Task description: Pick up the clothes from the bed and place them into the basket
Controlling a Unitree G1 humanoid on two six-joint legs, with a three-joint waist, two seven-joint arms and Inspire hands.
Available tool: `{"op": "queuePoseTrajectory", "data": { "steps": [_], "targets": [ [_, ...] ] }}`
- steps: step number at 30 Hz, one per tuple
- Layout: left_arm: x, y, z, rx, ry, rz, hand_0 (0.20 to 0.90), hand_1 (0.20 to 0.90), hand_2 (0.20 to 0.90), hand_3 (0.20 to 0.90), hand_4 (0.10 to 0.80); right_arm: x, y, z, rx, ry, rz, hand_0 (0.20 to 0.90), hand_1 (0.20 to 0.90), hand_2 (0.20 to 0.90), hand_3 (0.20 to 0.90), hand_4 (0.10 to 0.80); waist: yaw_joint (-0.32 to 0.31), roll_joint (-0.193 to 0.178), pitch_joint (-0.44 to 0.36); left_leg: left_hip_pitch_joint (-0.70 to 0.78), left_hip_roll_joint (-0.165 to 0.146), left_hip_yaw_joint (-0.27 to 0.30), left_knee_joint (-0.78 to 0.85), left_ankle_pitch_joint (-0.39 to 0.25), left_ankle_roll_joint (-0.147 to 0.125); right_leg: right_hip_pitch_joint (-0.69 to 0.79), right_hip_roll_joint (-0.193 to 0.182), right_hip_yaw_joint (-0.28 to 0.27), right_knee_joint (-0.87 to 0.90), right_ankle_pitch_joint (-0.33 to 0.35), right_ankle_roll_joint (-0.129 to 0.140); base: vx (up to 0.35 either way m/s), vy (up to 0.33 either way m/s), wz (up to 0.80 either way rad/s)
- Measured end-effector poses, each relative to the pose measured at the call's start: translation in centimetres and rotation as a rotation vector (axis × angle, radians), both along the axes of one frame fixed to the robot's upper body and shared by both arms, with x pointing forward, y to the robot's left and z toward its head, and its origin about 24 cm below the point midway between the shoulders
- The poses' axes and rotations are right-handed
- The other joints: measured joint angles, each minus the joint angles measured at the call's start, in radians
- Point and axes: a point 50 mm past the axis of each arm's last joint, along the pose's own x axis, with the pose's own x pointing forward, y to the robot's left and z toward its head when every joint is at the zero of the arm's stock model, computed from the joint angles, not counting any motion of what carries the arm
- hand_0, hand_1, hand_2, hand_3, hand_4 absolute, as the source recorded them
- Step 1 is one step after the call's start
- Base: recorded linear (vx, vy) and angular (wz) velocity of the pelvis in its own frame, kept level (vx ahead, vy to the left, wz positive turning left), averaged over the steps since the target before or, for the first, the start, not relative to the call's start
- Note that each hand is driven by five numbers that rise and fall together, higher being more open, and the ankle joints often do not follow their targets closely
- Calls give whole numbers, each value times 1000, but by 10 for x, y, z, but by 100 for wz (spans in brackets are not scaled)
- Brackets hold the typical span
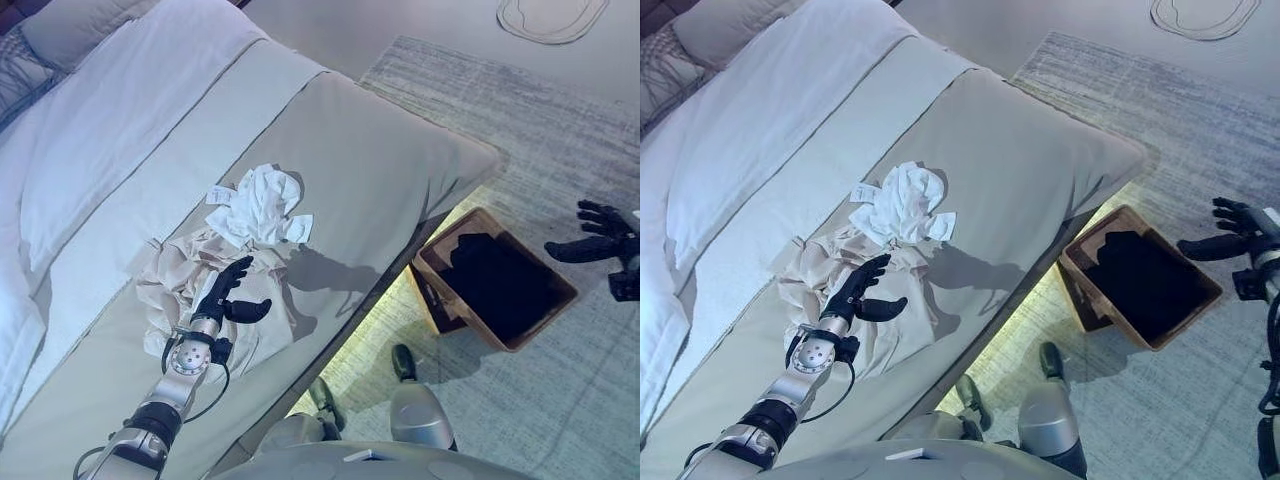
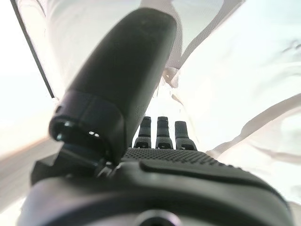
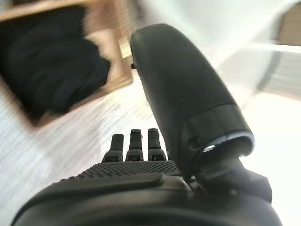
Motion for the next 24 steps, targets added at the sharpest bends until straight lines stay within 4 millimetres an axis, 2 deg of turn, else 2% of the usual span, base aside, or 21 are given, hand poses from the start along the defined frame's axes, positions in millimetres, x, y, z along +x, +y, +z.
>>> {"op": "queuePoseTrajectory", "data": {
  "steps": [2,5,9,12,17,18,21,23,24],
  "targets": [
    [-1,-1,-1,-2,5,2,900,900,900,900,800,3,3,0,-23,-44,-48,900,900,900,900,800,22,-9,-6,0,-2,-12,0,4,4,6,-1,-11,0,0,0,-13,40,19],
    [-7,3,-5,-5,14,40,900,900,900,900,800,18,10,20,-116,-147,-82,900,900,900,900,800,48,-10,-7,-10,-10,-39,0,12,10,9,-9,-34,0,0,0,-14,33,23],
    [-14,4,-10,-9,33,59,900,900,900,900,800,39,29,45,-212,-223,-17,900,900,900,900,800,93,-12,-9,-14,-16,-82,0,24,12,27,-16,-71,0,0,0,32,-5,30],
    [-16,5,-11,-10,38,66,900,900,900,900,800,50,43,56,-285,-250,48,900,900,900,900,800,141,-17,-11,-16,-18,-104,1,31,11,37,-17,-91,0,-1,-1,86,-20,25],
    [-29,17,-16,1,68,110,900,900,900,900,800,69,73,76,-614,-241,200,900,900,900,900,800,208,-48,-15,-78,-22,-163,63,34,9,30,-26,-148,16,-11,5,-50,-7,35],
    [-26,18,-15,10,62,105,900,900,900,900,800,71,77,83,-689,-235,218,900,900,900,900,800,214,-56,-10,-115,-26,-184,99,34,9,-3,-33,-163,59,-31,0,-145,-22,43],
    [-20,22,-9,28,44,100,900,900,900,900,800,80,86,103,-769,-267,230,900,900,900,900,800,245,-65,0,-201,-27,-218,151,34,9,-109,-49,-190,191,-89,-13,-140,-9,39],
    [-18,28,-5,50,30,103,900,900,900,900,800,89,99,122,-819,-303,245,900,900,900,900,800,272,-81,44,-242,-35,-225,190,32,7,-191,-77,-193,331,-151,-22,-152,33,20],
    [-17,31,-3,59,20,107,900,900,900,900,800,92,105,134,-833,-336,246,900,900,900,900,800,286,-83,73,-270,-43,-232,212,22,-4,-232,-93,-195,400,-182,-22,-121,47,20]
  ]
}}
